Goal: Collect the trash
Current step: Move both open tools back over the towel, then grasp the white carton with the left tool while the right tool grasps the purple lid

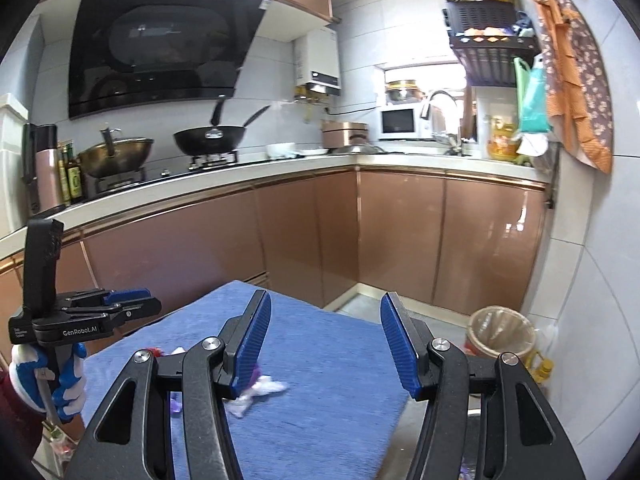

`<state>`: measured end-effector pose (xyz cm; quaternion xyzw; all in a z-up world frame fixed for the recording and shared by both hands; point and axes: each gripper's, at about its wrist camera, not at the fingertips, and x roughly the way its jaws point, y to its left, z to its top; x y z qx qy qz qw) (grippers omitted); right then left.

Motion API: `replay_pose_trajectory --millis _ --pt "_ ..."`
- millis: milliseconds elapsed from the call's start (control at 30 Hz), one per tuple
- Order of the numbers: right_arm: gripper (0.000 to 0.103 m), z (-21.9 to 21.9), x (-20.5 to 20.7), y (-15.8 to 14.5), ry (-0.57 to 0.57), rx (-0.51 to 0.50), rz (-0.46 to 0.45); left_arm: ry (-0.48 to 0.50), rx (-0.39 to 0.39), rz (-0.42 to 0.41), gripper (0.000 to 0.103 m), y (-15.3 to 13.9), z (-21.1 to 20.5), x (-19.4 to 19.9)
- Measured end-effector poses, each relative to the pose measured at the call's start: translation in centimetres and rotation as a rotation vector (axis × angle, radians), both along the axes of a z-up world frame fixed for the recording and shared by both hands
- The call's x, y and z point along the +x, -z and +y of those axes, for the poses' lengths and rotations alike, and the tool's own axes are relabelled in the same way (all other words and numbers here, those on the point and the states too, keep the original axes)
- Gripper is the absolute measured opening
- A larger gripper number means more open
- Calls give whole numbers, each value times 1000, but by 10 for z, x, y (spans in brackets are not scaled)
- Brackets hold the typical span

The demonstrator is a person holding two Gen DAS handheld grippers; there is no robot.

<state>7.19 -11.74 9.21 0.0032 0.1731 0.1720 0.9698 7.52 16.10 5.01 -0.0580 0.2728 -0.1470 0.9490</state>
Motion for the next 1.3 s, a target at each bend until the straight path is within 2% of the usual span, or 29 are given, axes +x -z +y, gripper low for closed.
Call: replay_pose_trajectory --millis 233,467,700,967,1300 --pt "57 24 16 21 -65 -11 53 19 -33 108 43 32 43 9" --pt "57 45 43 56 -123 -23 143 39 -37 237 44 69 60 28" --pt "57 62 66 84 -165 -34 217 22 7 366 43 107 71 49" --pt "57 84 94 114 -220 -49 304 -13 64 460 43 142 82 68" --pt "55 111 136 152 -289 -46 430 -37 85 505 43 166 95 81"
